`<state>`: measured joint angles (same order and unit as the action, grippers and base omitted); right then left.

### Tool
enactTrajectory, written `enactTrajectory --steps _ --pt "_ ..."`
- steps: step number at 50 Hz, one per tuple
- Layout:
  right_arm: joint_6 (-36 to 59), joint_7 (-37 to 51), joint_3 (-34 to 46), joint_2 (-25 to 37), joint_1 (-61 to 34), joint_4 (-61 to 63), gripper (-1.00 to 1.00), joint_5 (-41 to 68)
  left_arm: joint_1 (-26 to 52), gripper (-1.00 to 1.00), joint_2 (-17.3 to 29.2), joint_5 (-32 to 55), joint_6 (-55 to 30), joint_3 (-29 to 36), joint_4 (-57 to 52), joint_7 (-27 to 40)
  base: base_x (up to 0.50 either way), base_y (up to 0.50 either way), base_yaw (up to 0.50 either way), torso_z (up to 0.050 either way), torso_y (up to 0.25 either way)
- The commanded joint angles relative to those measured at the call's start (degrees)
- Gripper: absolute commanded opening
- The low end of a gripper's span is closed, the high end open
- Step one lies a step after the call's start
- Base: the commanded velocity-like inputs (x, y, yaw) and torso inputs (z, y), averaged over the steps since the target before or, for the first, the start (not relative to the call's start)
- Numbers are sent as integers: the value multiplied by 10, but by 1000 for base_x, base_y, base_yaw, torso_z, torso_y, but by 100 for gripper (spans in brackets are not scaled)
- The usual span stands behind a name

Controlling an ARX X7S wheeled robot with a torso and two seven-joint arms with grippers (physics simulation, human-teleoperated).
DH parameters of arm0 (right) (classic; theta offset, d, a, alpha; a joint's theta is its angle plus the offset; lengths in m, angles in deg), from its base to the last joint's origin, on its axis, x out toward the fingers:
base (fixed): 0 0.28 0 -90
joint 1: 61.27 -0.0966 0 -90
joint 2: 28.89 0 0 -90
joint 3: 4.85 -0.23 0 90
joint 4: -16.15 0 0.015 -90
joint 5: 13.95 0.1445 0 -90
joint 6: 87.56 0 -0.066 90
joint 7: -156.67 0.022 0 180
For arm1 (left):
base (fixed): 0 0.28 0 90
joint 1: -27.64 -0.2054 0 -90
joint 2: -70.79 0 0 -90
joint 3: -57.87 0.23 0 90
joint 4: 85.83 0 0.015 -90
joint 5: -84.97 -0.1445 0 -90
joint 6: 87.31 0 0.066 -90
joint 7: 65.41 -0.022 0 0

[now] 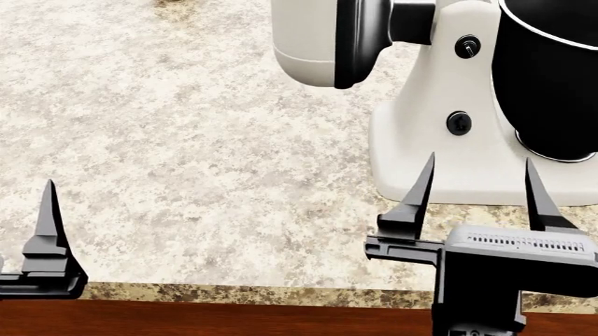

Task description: Open the stand mixer head.

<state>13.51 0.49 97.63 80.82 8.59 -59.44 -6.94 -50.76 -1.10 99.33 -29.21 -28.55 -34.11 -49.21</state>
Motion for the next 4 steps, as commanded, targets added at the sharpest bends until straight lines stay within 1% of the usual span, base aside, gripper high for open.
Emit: enactTrajectory --steps 1,4 --pt "13 1 -5 7 10 35 100 9 -1 100 3 4 -4 -2 -8 3 0 0 0 0 0" --pt "13 1 -6 8 10 36 100 9 9 100 2 2 -3 4 3 4 0 0 0 0 0"
